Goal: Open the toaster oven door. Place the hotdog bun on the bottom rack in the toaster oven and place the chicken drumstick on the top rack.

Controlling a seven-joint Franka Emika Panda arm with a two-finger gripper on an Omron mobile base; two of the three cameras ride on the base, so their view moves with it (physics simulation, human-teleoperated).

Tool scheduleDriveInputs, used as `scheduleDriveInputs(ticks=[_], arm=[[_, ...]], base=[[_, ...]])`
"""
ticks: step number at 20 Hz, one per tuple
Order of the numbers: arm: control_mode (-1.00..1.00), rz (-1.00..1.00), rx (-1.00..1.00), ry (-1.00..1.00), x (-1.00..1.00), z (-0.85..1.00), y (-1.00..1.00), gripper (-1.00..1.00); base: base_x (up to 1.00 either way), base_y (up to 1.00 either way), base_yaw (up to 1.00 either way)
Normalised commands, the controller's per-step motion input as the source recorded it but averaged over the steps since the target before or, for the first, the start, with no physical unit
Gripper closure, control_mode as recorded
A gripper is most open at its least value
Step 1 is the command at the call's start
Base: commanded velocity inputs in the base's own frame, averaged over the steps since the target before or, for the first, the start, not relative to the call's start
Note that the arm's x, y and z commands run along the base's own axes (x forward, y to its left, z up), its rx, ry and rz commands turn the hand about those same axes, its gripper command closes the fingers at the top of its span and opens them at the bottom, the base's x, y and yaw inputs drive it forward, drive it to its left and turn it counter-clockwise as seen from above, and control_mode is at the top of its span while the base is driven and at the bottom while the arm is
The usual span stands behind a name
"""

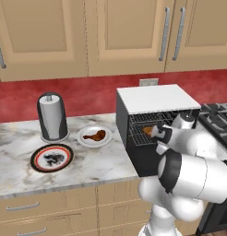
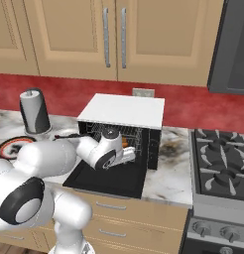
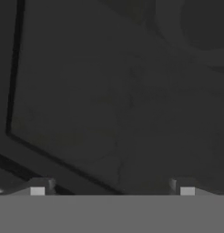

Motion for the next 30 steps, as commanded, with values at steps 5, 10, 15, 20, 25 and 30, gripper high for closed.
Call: scheduleDriveInputs(ticks=[5, 10, 15, 20, 25, 30], arm=[[-1.0, -0.11, 0.0, -0.12, 0.29, -0.04, 0.05, -1.0], [-1.0, -0.08, 0.0, -0.13, 0.53, 0.02, 0.17, -1.0], [-1.0, -0.05, 0.03, -0.08, 0.14, 0.2, 0.07, -1.0], [-1.0, 0.0, 0.1, -0.06, -0.35, 0.79, 0.0, -1.0], [-1.0, 0.05, 0.12, -0.09, -0.45, 0.97, -0.02, -1.0], [-1.0, 0.26, 0.08, -0.23, -0.33, 0.27, -0.03, -1.0]], base=[[0.0, 0.0, 0.0], [0.0, 0.0, 0.0], [0.0, 0.0, 0.0], [0.0, 0.0, 0.0], [0.0, 0.0, 0.0], [0.0, 0.0, 0.0]])
